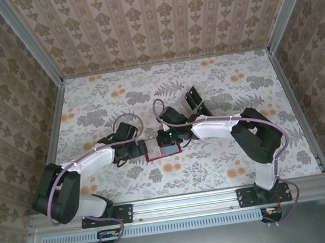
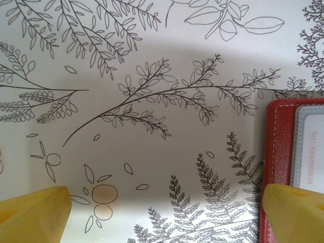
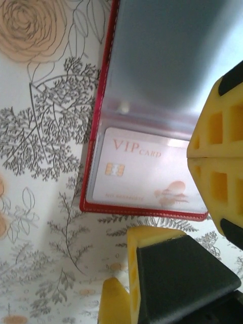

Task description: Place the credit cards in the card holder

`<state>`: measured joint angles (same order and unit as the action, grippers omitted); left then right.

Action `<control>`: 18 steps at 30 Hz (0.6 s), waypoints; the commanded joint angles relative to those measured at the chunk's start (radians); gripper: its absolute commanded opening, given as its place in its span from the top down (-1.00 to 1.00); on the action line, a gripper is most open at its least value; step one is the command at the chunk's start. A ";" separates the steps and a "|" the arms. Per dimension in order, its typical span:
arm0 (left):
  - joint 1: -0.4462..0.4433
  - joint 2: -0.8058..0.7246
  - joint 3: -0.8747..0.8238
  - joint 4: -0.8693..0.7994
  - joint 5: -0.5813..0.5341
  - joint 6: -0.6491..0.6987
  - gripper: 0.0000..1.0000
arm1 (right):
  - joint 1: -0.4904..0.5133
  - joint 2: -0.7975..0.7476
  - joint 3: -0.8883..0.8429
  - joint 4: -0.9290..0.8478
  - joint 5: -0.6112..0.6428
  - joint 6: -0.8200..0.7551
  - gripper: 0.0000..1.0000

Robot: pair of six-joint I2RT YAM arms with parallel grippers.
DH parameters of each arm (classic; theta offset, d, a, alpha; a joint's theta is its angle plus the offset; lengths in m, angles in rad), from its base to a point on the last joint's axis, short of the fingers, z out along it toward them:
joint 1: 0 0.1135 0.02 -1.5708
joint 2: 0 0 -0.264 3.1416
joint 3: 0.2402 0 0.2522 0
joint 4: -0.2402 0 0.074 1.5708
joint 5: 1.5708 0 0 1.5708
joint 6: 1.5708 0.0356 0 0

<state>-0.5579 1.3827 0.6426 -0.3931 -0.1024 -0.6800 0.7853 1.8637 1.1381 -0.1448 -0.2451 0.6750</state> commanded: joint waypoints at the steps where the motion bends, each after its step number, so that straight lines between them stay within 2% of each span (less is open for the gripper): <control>1: -0.010 0.025 0.025 0.007 -0.028 0.000 -1.00 | 0.000 0.034 0.022 -0.048 0.033 -0.020 0.98; 18: -0.013 0.081 0.016 0.039 -0.032 0.001 -1.00 | 0.033 0.112 0.061 -0.041 0.012 -0.009 0.99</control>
<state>-0.5690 1.4261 0.6567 -0.3935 -0.1394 -0.6804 0.8036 1.9503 1.1721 -0.1646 -0.2352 0.6727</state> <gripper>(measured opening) 0.997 0.064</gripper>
